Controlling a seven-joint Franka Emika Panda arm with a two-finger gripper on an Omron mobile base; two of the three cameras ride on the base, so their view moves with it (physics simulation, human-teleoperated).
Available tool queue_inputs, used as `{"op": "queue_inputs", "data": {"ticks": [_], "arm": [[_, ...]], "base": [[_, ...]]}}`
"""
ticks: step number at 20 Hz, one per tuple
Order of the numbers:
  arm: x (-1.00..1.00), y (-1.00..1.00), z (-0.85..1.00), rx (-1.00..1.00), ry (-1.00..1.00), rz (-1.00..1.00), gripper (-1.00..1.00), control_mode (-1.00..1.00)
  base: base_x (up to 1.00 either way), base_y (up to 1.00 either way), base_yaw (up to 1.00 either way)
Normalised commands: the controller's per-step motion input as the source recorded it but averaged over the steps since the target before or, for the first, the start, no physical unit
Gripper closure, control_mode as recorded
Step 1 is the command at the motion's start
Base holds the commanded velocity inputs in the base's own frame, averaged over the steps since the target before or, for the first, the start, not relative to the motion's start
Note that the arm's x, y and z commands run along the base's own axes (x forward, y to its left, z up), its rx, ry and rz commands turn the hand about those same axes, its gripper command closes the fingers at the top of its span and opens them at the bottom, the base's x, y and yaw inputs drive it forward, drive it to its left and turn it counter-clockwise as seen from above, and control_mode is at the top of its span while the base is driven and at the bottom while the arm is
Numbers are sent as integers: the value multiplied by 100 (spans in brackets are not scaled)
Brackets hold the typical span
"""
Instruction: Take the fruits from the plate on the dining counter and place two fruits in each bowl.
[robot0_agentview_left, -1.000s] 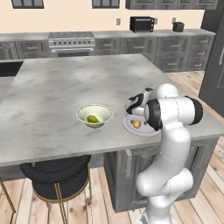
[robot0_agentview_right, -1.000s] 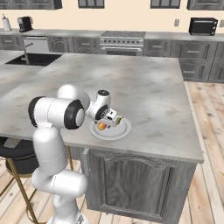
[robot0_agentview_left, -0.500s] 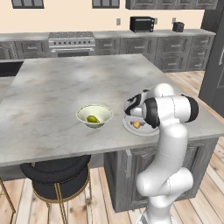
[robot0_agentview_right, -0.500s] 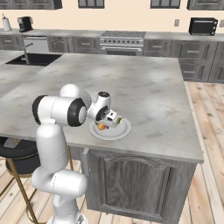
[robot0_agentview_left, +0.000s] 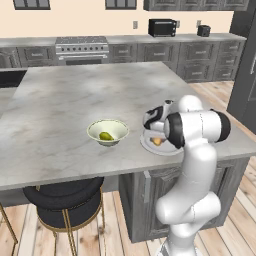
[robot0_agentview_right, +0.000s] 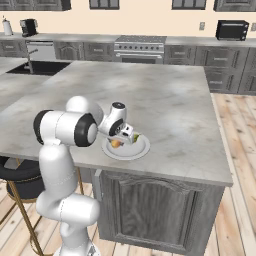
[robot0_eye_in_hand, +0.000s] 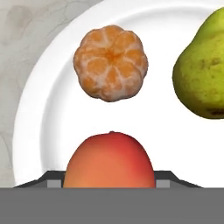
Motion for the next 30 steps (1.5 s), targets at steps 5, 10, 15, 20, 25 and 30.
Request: {"op": "queue_inputs", "data": {"ticks": [5,10,15,20,25,30], "arm": [[-31,0,68,0,0,6,100,-100],[-25,25,85,0,0,6,100,-100],[-10,76,62,0,0,8,100,-100],[0,87,34,0,1,12,100,-100],[1,80,40,0,6,13,100,-100],[25,62,9,-3,8,7,100,-100]], "base": [[0,0,0],[0,0,0],[0,0,0],[0,0,0],[0,0,0],[0,0,0]]}}
